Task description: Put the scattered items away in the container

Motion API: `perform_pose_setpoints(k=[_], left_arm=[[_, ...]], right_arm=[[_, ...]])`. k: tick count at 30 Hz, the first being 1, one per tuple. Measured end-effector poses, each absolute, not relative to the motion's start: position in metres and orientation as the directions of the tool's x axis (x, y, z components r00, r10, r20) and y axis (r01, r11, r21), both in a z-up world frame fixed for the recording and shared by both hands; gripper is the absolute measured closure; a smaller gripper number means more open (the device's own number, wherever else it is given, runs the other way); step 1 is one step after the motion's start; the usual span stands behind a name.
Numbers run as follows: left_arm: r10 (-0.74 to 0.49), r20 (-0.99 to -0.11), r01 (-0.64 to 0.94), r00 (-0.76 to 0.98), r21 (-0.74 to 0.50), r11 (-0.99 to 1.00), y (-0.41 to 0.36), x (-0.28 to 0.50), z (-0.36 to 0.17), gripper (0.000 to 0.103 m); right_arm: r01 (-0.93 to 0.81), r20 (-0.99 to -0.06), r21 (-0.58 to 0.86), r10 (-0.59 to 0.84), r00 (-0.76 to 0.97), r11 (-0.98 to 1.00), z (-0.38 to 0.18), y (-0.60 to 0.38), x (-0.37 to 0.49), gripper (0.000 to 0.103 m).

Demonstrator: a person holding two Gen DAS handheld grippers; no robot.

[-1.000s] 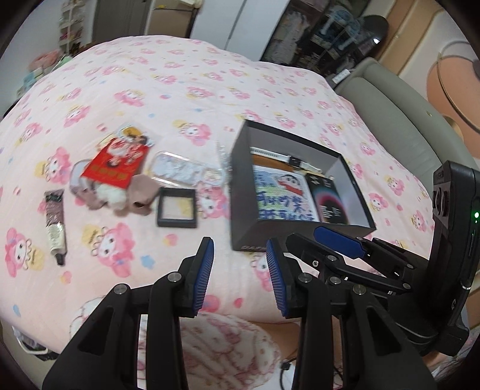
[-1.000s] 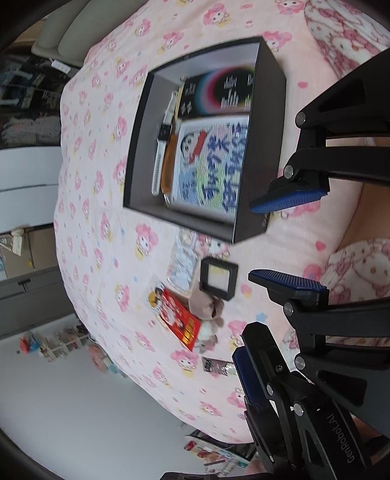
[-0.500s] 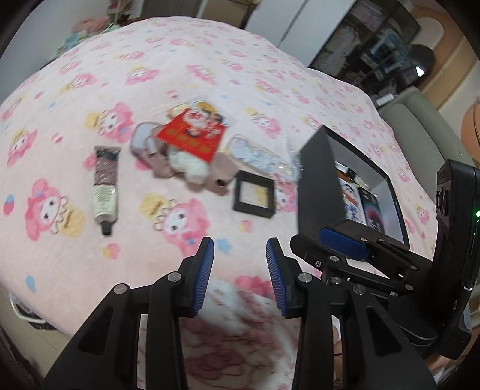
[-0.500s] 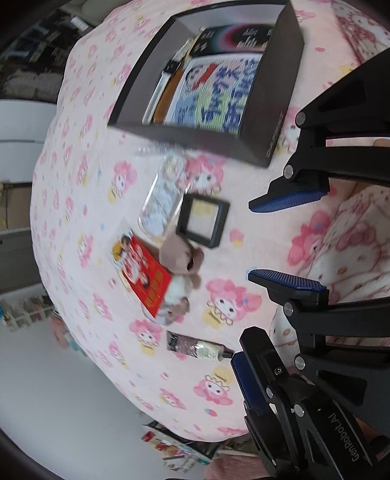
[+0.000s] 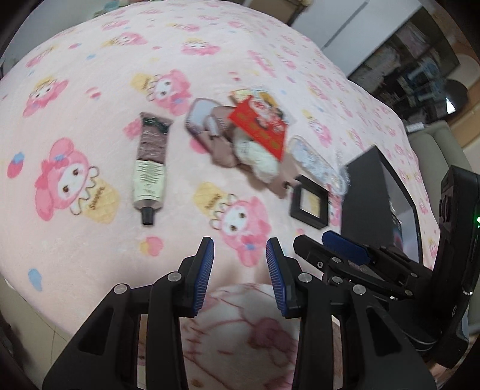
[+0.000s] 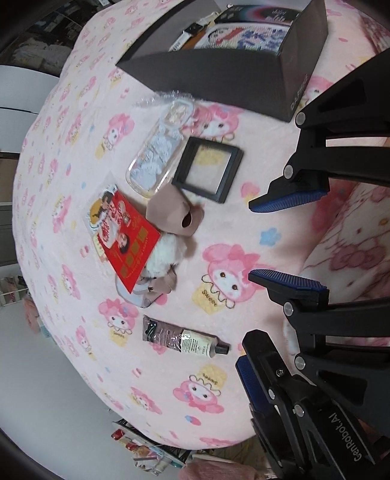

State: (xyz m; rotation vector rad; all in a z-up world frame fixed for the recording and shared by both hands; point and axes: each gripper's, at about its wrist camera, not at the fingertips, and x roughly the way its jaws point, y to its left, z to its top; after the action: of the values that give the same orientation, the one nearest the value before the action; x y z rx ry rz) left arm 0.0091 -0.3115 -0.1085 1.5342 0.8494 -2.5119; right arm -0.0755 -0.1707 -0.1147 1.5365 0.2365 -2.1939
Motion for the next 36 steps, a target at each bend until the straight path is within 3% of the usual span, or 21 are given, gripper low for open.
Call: perform_pose_setpoints(k=[8,17,20,22,27,36], left_arm=[[0.191,-0.827,0.483,-0.529,-0.479,-0.734,-0.364,0.019,-0.133,0.064],[0.186,-0.883,0.584,-0.432,-0.431,-0.688,-0.391,-0.014,-0.189,0.062],[0.190,-0.891,0.582,-0.412,-0.418,-0.698,-0.389,-0.019,-0.196,0.071],[0.217,-0.878,0.582,-0.426,-0.450,-0.678,-0.390,-0.020,-0.192,0.072],[0.315,-0.810,0.536,-0.494,-0.569,-0.624,-0.364,-0.016,-0.161,0.072],[0.409,-0.793,0.406,-0.451,-0.590,-0.698,-0.249,-0.037,-0.122,0.075]], right_arm=[[0.556,-0.923,0.298,-0.383,-0.040,-0.776,-0.144,-0.217,-0.096,0.067],[0.540,-0.920,0.329,-0.392,-0.002,-0.775,-0.157,-0.216,-0.102,0.066],[0.513,-0.924,0.324,-0.381,-0.008,-0.795,-0.159,-0.203,-0.101,0.066],[0.495,-0.923,0.332,-0.385,-0.005,-0.803,-0.160,-0.193,-0.099,0.066],[0.452,-0.908,0.361,-0.418,-0.029,-0.816,-0.147,-0.169,-0.093,0.066],[0.344,-0.869,0.413,-0.478,-0.127,-0.843,-0.117,-0.066,-0.067,0.066]])
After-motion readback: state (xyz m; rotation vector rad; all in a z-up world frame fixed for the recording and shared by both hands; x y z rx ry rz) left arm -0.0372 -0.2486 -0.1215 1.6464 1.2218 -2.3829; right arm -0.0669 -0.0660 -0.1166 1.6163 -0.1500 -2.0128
